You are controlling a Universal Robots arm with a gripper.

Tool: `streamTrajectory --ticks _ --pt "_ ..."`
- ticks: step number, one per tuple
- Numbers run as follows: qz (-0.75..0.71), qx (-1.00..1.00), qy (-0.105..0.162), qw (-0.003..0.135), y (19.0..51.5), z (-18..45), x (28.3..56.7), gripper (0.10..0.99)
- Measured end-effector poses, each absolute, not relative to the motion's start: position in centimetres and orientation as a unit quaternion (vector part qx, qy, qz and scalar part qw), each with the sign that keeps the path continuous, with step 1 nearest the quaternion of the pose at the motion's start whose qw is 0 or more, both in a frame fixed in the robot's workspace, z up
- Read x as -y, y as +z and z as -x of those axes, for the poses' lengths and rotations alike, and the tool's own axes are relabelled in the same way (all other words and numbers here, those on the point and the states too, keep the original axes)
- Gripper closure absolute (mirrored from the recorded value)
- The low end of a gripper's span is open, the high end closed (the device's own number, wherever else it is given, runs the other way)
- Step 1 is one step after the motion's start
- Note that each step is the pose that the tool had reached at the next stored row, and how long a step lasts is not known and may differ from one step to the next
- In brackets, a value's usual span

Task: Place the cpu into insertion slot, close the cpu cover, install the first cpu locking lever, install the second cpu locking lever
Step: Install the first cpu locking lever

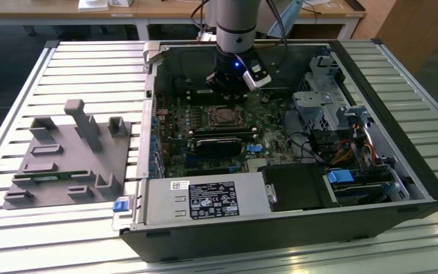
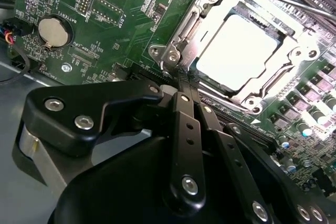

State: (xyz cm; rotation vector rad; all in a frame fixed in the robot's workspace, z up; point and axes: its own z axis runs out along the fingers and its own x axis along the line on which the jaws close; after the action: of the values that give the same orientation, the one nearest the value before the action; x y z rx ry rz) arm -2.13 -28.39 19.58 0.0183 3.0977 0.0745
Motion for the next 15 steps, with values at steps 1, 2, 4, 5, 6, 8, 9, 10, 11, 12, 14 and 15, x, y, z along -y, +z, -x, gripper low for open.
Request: streamTrajectory --ticks 1,2,4,5,6,8,9,10,11,12,14,15 --pt "-0.006 -0.999 0.024 0.021 19.6 2.1 28.4 0.98" --pt "-0.006 -0.999 0.024 0.022 19.6 2.1 28.4 0.98" --pt "-0.006 -0.999 0.025 0.022 19.9 2.1 28.4 0.98" --pt "-0.006 -0.999 0.024 0.022 20.1 2.1 28.4 0.98" --pt "-0.006 -0.999 0.024 0.022 20.4 2.1 28.4 0.98" --pt "-0.006 -0.999 0.024 0.022 20.9 2.1 28.4 0.98" --pt "-0.006 -0.999 0.024 0.022 21.1 2.1 28.4 0.98" --pt "-0.006 -0.999 0.024 0.022 21.1 2.1 28.4 0.98" --pt "-0.006 -0.999 0.024 0.022 21.1 2.1 28.4 0.98" --pt "-0.006 -0.999 0.024 0.022 21.1 2.1 28.4 0.98" --pt "-0.006 -0.999 0.024 0.021 21.1 2.1 28.4 0.98" --pt "-0.006 -0.999 0.024 0.021 21.1 2.1 28.5 0.98"
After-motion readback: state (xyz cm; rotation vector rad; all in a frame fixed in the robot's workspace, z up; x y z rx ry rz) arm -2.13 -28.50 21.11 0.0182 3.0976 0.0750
